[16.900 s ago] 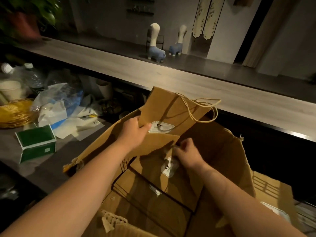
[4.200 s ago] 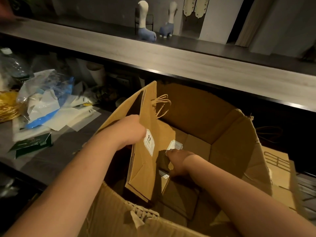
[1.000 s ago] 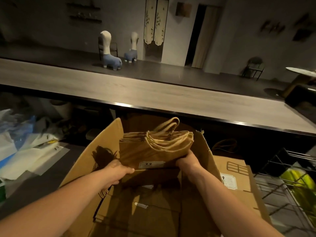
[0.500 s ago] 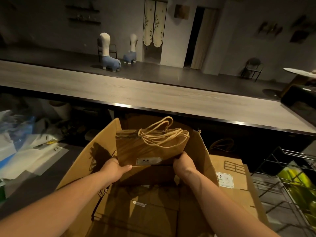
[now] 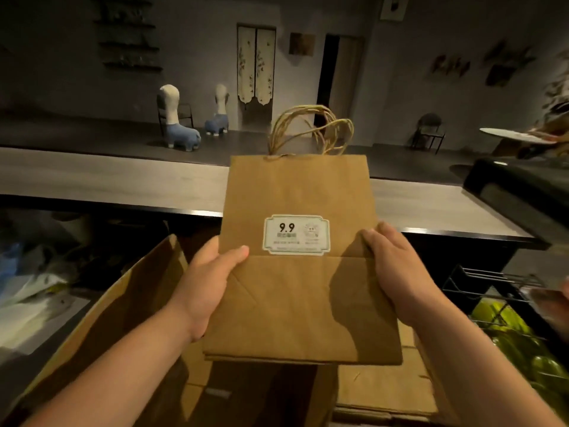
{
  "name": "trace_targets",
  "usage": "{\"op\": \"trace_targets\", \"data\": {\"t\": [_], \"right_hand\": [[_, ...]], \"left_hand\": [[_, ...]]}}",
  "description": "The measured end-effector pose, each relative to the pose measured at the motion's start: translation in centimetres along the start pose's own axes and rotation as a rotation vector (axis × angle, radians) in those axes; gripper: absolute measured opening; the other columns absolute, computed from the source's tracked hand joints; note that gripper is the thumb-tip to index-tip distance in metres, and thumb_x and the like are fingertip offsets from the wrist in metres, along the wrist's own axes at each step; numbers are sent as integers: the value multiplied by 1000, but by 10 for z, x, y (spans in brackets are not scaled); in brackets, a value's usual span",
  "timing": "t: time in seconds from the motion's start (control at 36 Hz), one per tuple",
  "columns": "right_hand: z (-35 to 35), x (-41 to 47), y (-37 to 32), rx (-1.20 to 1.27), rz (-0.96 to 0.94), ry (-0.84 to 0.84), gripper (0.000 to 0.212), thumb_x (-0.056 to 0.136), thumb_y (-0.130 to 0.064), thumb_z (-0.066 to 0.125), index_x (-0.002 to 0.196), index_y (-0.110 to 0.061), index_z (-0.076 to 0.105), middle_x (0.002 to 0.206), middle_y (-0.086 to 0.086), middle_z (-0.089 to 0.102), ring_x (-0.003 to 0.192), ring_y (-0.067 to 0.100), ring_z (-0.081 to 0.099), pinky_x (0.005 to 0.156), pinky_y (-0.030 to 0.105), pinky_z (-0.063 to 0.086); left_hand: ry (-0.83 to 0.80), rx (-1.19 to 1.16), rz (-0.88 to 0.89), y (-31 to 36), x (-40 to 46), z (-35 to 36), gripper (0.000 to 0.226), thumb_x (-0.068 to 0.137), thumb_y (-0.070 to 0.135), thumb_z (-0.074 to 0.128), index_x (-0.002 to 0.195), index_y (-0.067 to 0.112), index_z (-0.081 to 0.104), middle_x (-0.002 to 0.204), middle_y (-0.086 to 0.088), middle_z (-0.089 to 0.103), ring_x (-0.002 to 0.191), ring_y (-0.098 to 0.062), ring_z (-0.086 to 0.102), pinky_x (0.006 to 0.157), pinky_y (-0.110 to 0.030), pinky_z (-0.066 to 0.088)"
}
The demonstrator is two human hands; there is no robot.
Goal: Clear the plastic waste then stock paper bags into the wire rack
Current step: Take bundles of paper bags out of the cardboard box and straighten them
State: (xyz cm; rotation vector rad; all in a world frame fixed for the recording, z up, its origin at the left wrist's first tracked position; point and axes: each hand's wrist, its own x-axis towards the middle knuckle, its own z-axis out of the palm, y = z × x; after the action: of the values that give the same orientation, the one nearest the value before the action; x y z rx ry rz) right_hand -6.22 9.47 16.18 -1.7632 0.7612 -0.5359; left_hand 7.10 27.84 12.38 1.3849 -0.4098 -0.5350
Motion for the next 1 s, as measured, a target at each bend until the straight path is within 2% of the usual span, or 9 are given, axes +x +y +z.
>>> {"op": "trace_targets", "data": {"t": [0.17, 0.33, 0.5, 0.56, 0.64, 0.75, 0.81, 0.89, 1.0], "right_hand": [[-72, -5, 54, -63, 123, 81, 30, 103, -36, 40, 95, -10, 52, 86, 12, 53, 74, 26, 52, 64, 36, 44], [-124, -8, 114, -70, 259, 68, 28, 104, -35, 39, 101, -14, 57, 95, 20, 63, 80, 32, 60, 69, 38, 47], [-155, -7, 167, -73, 445, -26, 29, 105, -35, 38, 100, -18, 61, 95, 16, 68, 87, 34, 66, 75, 39, 52], [-156, -4, 182, -86, 478, -57, 30, 104, -36, 38, 101, -17, 62, 97, 16, 68, 91, 33, 66, 88, 45, 52], [-152, -1, 202, -127, 494, -88, 30, 104, -35, 37, 101, -18, 62, 99, 12, 68, 94, 29, 64, 94, 45, 49], [-144, 8, 214, -134, 488, -110, 30, 105, -31, 37, 95, -14, 59, 95, 11, 64, 88, 24, 61, 71, 34, 44], [-141, 15, 217, -161, 454, -101, 30, 105, -31, 37, 99, -11, 58, 97, 12, 61, 89, 23, 59, 68, 32, 41], [-133, 28, 222, -216, 373, -79, 25, 105, -29, 35, 105, -12, 53, 102, 5, 58, 92, 19, 55, 77, 34, 43], [-118, 49, 226, -294, 304, -37, 22, 107, -28, 33, 114, -14, 48, 116, 3, 57, 103, 19, 52, 88, 32, 39]], "left_hand": [[-45, 101, -32, -19, -12, 79, 14, 96, 29, 54, 107, 27, 63, 95, 3, 74, 90, -19, 70, 82, -45, 56], [-75, 252, -52, -49, -23, 146, 12, 97, 27, 52, 107, 30, 58, 104, 8, 70, 96, -11, 67, 85, -38, 56], [-62, 416, -168, -91, -42, 184, 13, 99, 24, 46, 108, 33, 51, 107, 15, 60, 94, 1, 56, 69, -17, 43], [-17, 423, -238, -105, -47, 187, 10, 99, 25, 45, 105, 31, 50, 105, 15, 58, 90, 3, 53, 65, -17, 39], [68, 435, -339, -128, -51, 190, 14, 99, 26, 46, 112, 29, 50, 107, 10, 58, 94, -7, 53, 82, -26, 40], [176, 364, -434, -154, -47, 192, 19, 98, 23, 48, 116, 24, 53, 105, 5, 61, 96, -12, 56, 85, -32, 43], [192, 364, -441, -166, -40, 191, 24, 98, 23, 48, 122, 23, 53, 112, 5, 62, 103, -15, 57, 92, -37, 46], [228, 452, -432, -187, -21, 187, 41, 96, 26, 49, 136, 23, 46, 132, 3, 55, 120, -20, 51, 107, -43, 40], [243, 567, -422, -199, 9, 189, 57, 99, 28, 43, 152, 23, 21, 152, 0, 35, 137, -25, 36, 113, -44, 32]]}}
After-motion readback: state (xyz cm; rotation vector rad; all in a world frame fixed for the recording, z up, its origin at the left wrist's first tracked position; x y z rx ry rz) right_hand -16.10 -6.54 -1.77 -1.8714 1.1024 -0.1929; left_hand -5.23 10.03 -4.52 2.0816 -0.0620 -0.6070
